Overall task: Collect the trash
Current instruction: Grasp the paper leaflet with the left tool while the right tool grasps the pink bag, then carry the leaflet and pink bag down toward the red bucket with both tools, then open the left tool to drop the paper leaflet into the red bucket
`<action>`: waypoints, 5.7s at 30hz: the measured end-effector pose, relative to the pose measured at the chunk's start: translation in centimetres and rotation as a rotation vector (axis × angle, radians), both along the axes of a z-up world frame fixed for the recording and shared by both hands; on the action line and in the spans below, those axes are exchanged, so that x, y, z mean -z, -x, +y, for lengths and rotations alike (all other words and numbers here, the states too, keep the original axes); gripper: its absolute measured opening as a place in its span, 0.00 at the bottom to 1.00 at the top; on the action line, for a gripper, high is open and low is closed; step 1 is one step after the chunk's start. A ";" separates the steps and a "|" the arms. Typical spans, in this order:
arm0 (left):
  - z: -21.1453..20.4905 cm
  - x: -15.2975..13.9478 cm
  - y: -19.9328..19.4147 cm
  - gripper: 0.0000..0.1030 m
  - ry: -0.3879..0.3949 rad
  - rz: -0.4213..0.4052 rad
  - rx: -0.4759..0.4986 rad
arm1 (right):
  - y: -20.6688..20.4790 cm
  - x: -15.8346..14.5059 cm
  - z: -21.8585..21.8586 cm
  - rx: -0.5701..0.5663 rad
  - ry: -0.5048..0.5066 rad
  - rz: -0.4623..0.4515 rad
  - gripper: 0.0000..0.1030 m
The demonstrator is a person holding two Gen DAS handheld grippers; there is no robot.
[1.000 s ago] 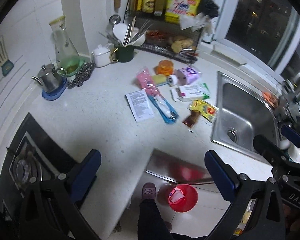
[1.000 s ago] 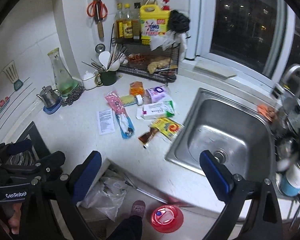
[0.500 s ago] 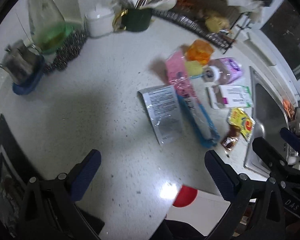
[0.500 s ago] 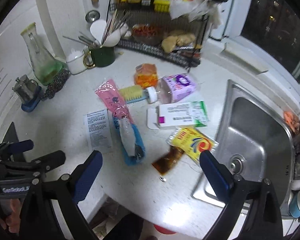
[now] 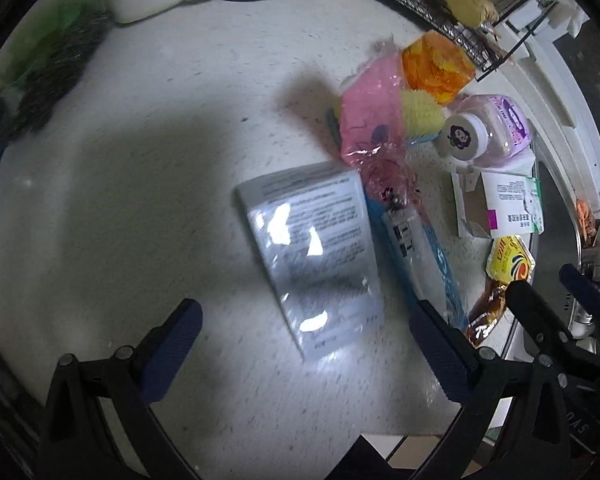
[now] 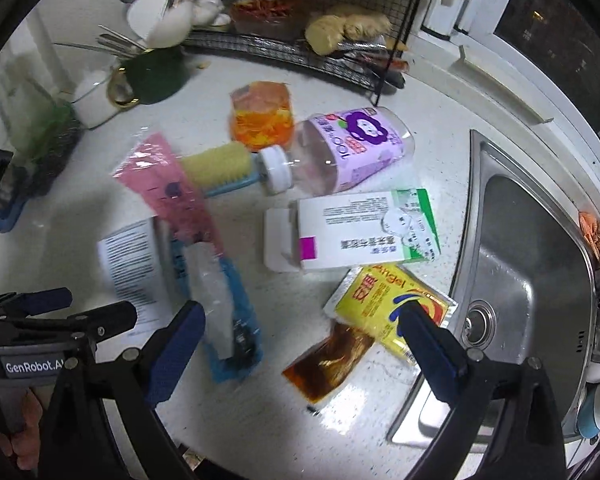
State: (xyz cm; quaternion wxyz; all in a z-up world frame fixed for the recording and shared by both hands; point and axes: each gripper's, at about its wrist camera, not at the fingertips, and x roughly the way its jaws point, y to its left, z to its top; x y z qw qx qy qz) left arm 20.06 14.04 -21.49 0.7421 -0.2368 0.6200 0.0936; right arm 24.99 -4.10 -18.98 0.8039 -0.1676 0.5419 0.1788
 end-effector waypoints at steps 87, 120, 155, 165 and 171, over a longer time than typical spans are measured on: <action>-9.2 -10.1 7.2 0.44 -0.228 -0.260 0.173 | 7.2 -4.3 -5.3 -0.006 -0.141 -0.014 0.09; -33.0 -9.3 21.7 0.44 -0.212 -0.275 0.412 | 23.9 -5.8 -27.8 0.190 -0.191 -0.020 0.09; -41.8 31.0 16.6 0.48 -0.121 -0.063 0.651 | 23.1 29.6 -36.5 0.476 -0.095 0.193 0.09; -42.7 36.0 16.0 0.52 -0.130 -0.013 0.671 | 22.6 32.8 -36.8 0.484 -0.104 0.203 0.09; -42.6 35.9 15.9 0.75 -0.119 -0.037 0.673 | 22.8 32.3 -36.9 0.482 -0.100 0.196 0.09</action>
